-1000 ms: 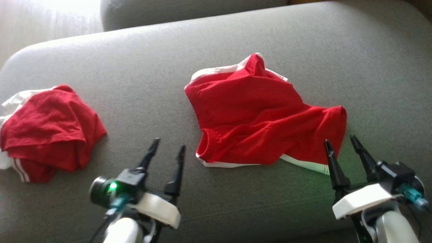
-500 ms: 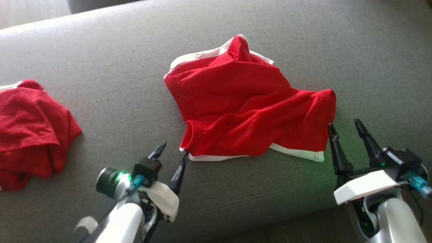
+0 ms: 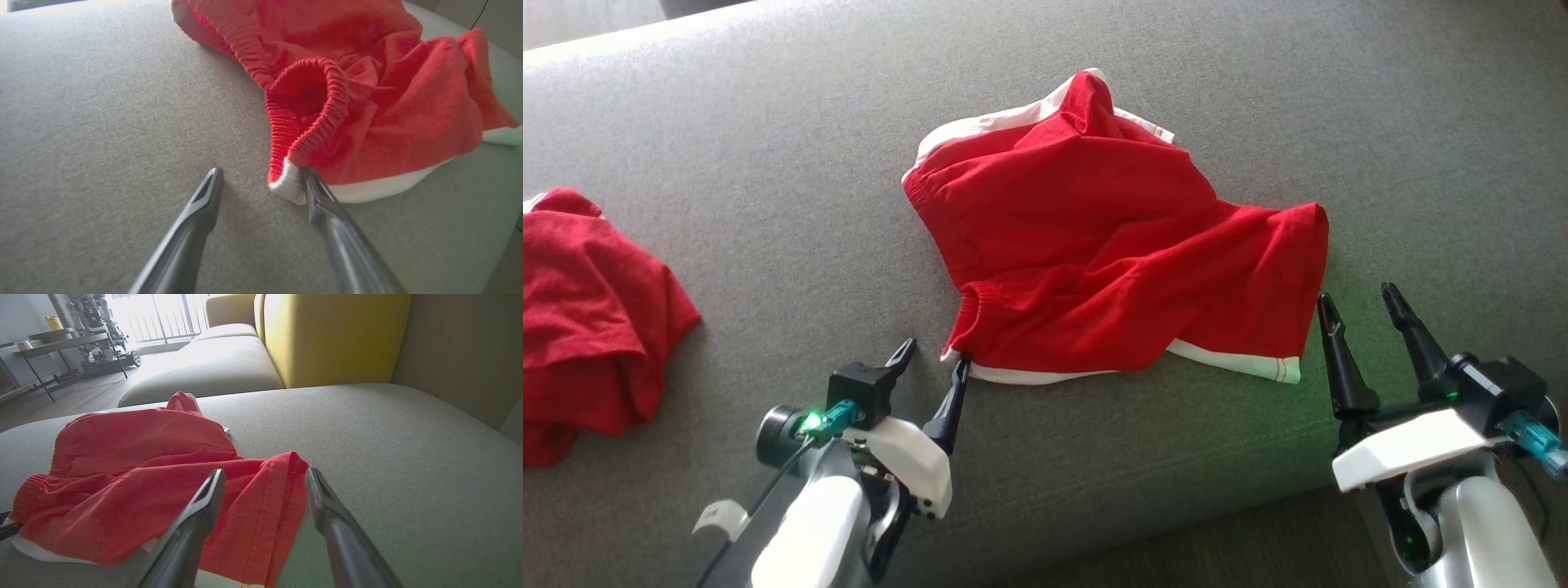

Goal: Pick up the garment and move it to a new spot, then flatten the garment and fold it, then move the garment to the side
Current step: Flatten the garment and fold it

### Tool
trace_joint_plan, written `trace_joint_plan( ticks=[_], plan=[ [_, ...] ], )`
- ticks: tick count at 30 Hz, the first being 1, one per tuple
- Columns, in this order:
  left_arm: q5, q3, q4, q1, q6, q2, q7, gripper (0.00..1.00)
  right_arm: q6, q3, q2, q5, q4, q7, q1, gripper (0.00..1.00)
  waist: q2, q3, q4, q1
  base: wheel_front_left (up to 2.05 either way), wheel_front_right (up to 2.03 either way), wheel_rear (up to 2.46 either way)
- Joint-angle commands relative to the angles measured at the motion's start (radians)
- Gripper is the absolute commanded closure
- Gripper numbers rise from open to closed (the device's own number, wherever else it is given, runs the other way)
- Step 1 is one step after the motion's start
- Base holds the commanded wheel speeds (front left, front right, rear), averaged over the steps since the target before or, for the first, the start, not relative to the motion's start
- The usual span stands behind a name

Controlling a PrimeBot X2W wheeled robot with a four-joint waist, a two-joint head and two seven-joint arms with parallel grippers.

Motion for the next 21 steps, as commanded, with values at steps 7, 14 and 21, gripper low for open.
trace_joint_plan(
  ticks=[7,14,21],
  plan=[
    [-0.012,-0.006,-0.019,-0.043,-0.014,0.002,-0.005,1.0,0.0,0.015,-0.006,-0.018,0.006,-0.009,-0.038,0.0,0.0,0.0,0.006,-0.0001,0.0,0.0,0.0],
    [0.002,0.004,-0.13,-0.017,-0.01,0.007,-0.005,1.0,0.0,0.01,-0.006,0.002,0.107,-0.007,-0.037,0.0,0.0,-0.01,0.026,-0.0001,0.0,0.0,0.0],
    [0.013,0.024,-0.242,0.025,0.001,0.011,-0.005,1.0,0.0,0.027,-0.006,0.13,0.242,0.004,-0.042,0.0,0.0,-0.019,0.048,-0.0001,0.0,0.0,0.0]
  ],
)
